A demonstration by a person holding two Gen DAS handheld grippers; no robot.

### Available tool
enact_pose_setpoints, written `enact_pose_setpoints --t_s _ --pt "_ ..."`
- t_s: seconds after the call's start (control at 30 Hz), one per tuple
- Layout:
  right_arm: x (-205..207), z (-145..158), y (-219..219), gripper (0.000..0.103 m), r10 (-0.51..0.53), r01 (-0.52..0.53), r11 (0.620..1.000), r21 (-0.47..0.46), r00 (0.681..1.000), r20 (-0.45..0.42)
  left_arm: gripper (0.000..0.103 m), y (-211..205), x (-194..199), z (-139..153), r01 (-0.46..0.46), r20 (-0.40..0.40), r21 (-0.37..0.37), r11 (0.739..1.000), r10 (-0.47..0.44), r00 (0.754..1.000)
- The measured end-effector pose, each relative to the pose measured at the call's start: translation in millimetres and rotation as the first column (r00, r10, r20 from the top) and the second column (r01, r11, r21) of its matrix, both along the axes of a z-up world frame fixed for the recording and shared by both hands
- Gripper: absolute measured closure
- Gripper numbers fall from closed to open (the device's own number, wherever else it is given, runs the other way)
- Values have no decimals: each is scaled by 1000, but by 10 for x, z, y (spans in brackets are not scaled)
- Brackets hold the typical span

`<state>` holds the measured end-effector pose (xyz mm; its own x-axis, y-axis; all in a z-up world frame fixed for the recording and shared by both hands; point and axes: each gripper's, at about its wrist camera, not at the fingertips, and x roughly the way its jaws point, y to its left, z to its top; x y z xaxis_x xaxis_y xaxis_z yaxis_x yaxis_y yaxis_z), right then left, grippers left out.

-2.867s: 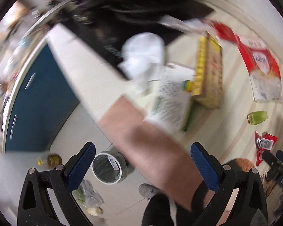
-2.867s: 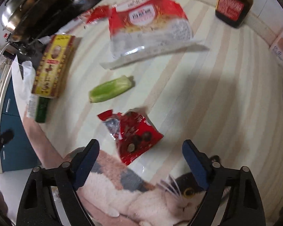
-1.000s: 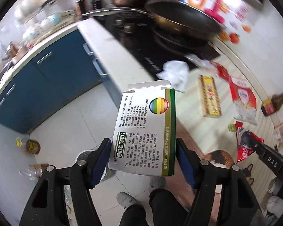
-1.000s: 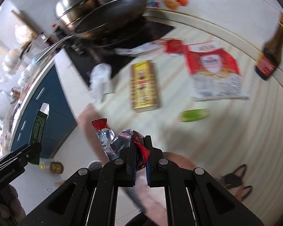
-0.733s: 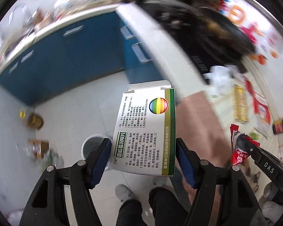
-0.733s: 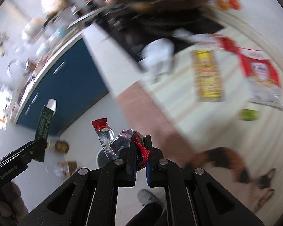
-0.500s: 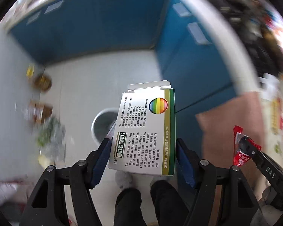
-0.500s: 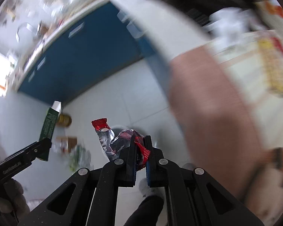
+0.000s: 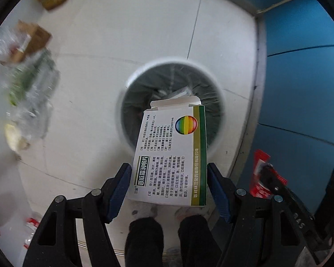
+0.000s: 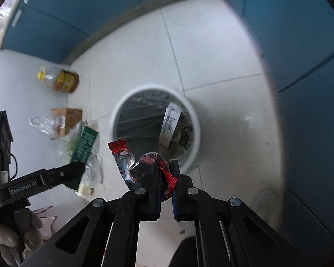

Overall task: Collect trash
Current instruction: 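Carry both items to the bin and open both tools over it, then move both tools back up to the counter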

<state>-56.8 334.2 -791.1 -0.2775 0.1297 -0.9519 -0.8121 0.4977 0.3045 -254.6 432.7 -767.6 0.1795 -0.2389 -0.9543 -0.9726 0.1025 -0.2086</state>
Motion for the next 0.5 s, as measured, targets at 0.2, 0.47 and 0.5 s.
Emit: enact_pose_setpoints --t_s 0.2,0.47,0.5 --pt "-35 -931 221 94 44 -45 998 -45 999 -12 18 62 -74 -575 -11 -23 -24 1000 11 1000" --pt "18 -833 280 42 45 -46 998 -34 999 -20 2 65 -175 -225 1 -96 85 996 7 995" --pt "11 -735 278 31 53 -53 998 -34 999 -6 2 52 -193 -72 9 -124 134 991 7 992"
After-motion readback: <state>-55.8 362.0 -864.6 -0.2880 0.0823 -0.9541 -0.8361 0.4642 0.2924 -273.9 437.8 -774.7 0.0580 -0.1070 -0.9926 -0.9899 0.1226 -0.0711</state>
